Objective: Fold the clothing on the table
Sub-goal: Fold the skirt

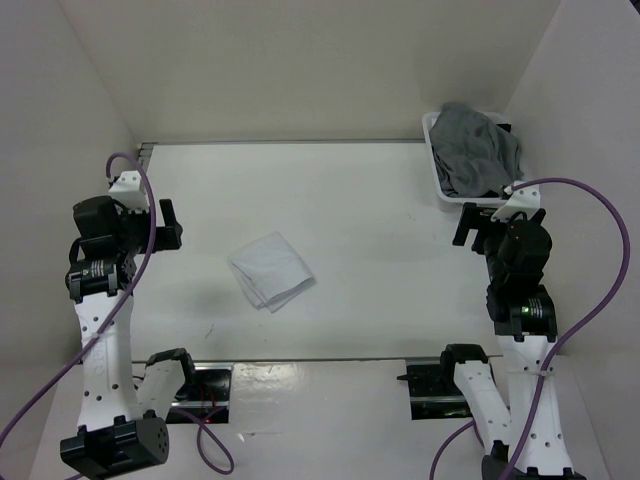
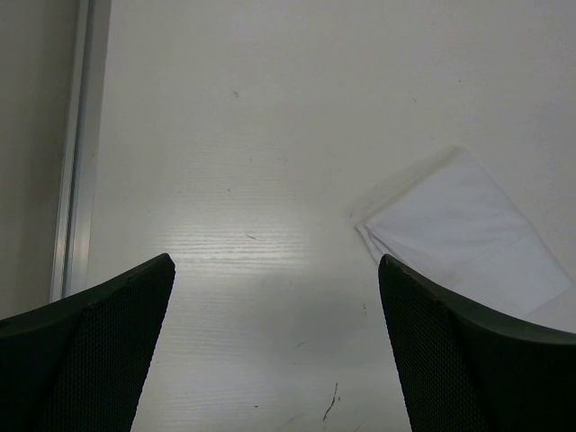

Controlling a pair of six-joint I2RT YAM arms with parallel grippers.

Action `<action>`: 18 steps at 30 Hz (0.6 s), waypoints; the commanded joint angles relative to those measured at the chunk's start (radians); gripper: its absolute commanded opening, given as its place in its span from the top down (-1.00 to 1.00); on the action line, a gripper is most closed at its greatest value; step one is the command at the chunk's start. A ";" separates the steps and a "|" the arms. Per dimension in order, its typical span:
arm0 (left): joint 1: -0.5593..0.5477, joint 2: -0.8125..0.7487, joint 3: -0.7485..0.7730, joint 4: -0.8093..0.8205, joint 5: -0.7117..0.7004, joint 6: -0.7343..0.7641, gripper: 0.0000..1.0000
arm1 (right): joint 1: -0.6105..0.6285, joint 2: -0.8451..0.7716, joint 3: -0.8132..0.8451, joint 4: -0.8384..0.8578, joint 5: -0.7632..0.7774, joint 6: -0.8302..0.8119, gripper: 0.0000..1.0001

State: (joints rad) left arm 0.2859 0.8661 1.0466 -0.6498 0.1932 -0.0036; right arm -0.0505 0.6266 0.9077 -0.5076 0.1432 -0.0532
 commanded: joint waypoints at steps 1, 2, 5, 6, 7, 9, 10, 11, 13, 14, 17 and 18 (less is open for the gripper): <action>0.004 -0.016 -0.005 0.035 -0.006 0.002 -1.00 | -0.006 0.002 -0.010 0.043 0.001 -0.007 -0.98; 0.004 -0.016 -0.005 0.035 -0.006 0.002 -1.00 | -0.006 0.002 -0.010 0.043 0.001 -0.007 -0.98; 0.004 -0.016 -0.005 0.035 -0.006 0.002 -1.00 | -0.006 0.012 -0.010 0.043 0.001 -0.007 -0.98; 0.004 -0.016 -0.005 0.035 -0.006 0.002 -1.00 | -0.006 0.012 -0.010 0.043 0.001 -0.007 -0.98; 0.004 -0.016 -0.005 0.035 -0.006 0.002 -1.00 | -0.006 0.012 -0.010 0.043 0.001 -0.007 -0.98; 0.004 -0.016 -0.005 0.035 -0.006 0.002 -1.00 | -0.006 0.001 -0.010 0.043 -0.010 -0.016 -0.98; 0.004 -0.016 -0.005 0.035 -0.006 0.002 -1.00 | -0.006 -0.010 -0.010 0.043 -0.010 -0.016 -0.98; 0.004 -0.016 -0.005 0.035 -0.006 0.002 -1.00 | -0.006 -0.010 -0.010 0.043 -0.010 -0.016 -0.98; 0.004 -0.016 -0.005 0.035 -0.006 0.002 -1.00 | -0.006 -0.010 -0.010 0.043 -0.010 -0.016 -0.98; 0.004 -0.016 -0.005 0.035 -0.006 0.002 -1.00 | -0.006 -0.001 -0.010 0.043 -0.010 -0.016 -0.98; 0.004 -0.016 -0.005 0.035 -0.006 0.002 -1.00 | -0.006 -0.001 -0.010 0.043 -0.019 -0.016 -0.98; 0.004 -0.016 -0.005 0.035 -0.006 0.002 -1.00 | -0.006 -0.001 -0.010 0.043 -0.019 -0.016 -0.98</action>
State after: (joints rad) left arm 0.2859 0.8658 1.0462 -0.6498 0.1875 -0.0036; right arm -0.0505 0.6289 0.9066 -0.5076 0.1349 -0.0616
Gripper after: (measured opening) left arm 0.998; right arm 0.990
